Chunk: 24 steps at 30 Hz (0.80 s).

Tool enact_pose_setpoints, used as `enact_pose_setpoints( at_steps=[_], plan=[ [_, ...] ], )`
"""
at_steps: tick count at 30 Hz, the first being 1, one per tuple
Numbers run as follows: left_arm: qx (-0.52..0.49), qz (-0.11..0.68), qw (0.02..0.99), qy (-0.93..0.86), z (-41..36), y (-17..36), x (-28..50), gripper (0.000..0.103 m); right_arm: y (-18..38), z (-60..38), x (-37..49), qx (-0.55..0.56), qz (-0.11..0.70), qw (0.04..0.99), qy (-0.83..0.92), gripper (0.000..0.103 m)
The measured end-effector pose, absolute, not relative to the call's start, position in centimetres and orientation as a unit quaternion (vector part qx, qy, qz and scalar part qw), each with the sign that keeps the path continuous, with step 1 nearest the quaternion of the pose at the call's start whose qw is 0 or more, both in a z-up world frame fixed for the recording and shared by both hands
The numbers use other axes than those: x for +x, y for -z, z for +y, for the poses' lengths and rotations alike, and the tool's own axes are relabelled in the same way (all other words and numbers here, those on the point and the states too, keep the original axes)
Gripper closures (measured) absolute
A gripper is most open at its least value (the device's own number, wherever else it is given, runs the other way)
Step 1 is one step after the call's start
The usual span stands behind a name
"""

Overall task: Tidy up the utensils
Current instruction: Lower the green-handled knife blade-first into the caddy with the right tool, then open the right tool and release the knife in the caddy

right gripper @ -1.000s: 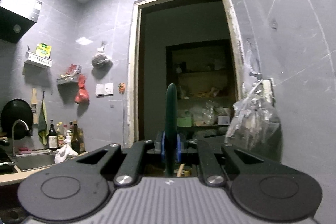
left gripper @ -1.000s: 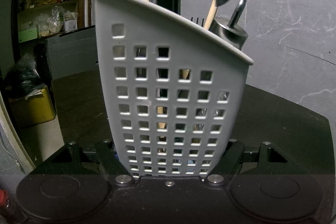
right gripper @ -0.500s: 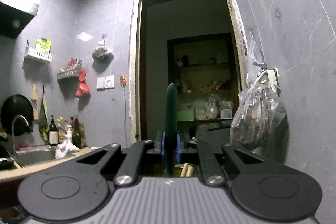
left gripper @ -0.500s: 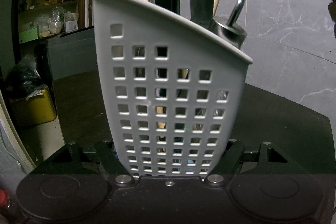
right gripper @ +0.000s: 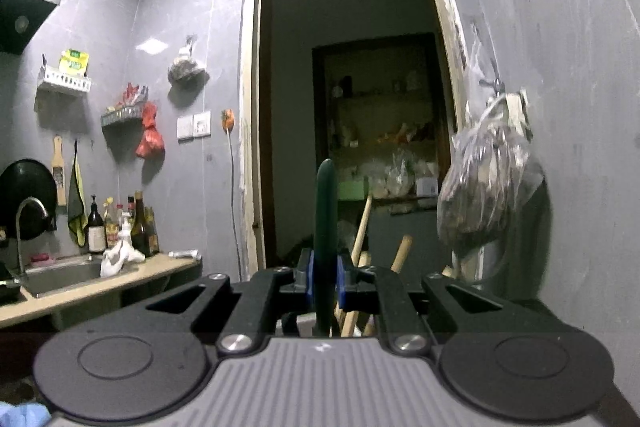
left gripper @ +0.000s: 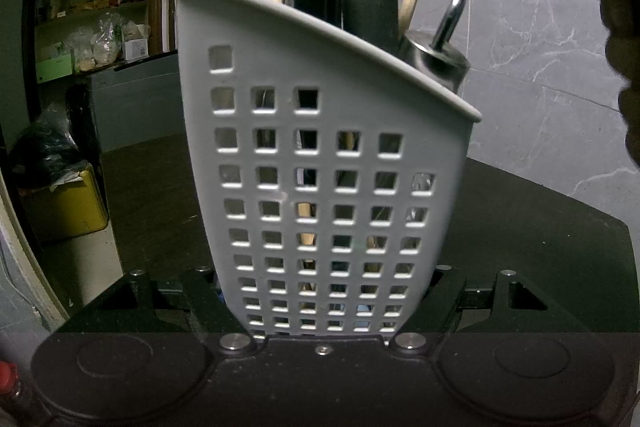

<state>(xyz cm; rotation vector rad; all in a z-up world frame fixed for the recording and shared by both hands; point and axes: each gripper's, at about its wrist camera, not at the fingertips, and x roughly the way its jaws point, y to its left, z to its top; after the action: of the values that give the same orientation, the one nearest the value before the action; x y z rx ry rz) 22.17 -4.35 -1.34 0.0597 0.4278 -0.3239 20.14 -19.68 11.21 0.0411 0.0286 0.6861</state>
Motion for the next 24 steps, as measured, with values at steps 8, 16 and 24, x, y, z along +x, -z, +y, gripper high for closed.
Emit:
enact_pose_setpoints(
  at_steps=[8,16,24],
  plan=[
    [0.030,0.211,0.964,0.159,-4.4,1.3,22.2,0.027,-9.0,-19.6,20.2,0.017,0.043,0.942,-0.333,0.090],
    [0.033,0.211,0.964,0.157,-4.5,1.2,22.1,0.027,-8.3,-19.8,20.0,0.022,0.045,0.942,-0.332,0.090],
    [0.033,0.211,0.964,0.157,-4.5,1.2,22.1,0.027,-8.0,-20.0,20.1,0.022,0.051,0.942,-0.331,0.090]
  ],
)
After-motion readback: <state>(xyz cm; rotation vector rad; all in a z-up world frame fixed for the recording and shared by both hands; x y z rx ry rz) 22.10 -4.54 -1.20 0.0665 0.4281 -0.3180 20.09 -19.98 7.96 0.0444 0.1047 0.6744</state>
